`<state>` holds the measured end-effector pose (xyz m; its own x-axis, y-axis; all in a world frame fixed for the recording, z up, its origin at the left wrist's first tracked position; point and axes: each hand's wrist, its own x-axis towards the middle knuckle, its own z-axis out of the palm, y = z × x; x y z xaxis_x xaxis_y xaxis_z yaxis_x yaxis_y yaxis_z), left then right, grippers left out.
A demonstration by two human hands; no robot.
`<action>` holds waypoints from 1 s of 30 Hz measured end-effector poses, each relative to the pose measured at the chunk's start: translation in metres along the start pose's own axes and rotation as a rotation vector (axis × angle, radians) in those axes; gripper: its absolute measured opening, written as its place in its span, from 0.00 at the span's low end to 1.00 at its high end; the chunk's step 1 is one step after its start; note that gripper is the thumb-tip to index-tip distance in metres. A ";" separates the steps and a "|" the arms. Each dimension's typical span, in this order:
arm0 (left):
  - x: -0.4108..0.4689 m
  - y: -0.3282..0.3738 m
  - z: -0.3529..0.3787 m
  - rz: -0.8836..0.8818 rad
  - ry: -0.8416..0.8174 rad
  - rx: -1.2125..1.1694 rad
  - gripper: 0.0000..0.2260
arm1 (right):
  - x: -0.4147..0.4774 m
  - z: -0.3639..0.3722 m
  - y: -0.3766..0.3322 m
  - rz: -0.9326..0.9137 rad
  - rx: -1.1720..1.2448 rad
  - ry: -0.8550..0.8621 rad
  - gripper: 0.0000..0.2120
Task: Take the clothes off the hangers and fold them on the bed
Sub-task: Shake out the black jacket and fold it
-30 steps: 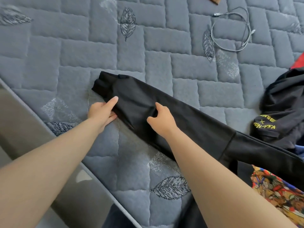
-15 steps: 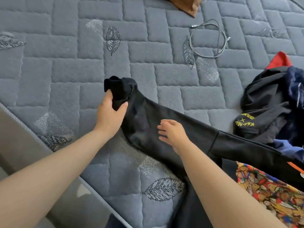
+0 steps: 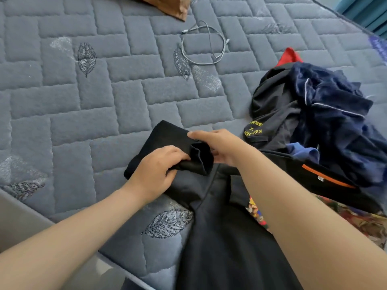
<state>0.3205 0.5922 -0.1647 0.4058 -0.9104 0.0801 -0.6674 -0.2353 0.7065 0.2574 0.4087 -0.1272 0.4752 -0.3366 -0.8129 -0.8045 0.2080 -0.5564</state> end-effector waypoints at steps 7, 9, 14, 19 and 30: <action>-0.002 0.054 0.043 0.108 -0.112 0.023 0.19 | -0.032 -0.053 0.053 0.069 -0.179 0.146 0.16; -0.003 0.068 0.057 0.118 -0.120 0.001 0.18 | -0.044 -0.072 0.067 0.033 -0.214 0.221 0.17; -0.004 0.095 0.088 0.121 -0.208 0.072 0.22 | -0.075 -0.122 0.108 0.007 -0.226 0.256 0.11; -0.002 0.117 0.111 0.128 -0.270 0.190 0.24 | -0.106 -0.167 0.154 -0.006 -0.232 0.311 0.09; 0.007 0.190 0.190 0.132 -0.428 0.125 0.06 | -0.158 -0.257 0.252 -0.071 -0.277 0.543 0.10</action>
<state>0.0778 0.4767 -0.1635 0.0359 -0.9877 -0.1522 -0.7769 -0.1234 0.6174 -0.1123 0.2781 -0.0944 0.3407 -0.7757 -0.5313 -0.8747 -0.0543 -0.4817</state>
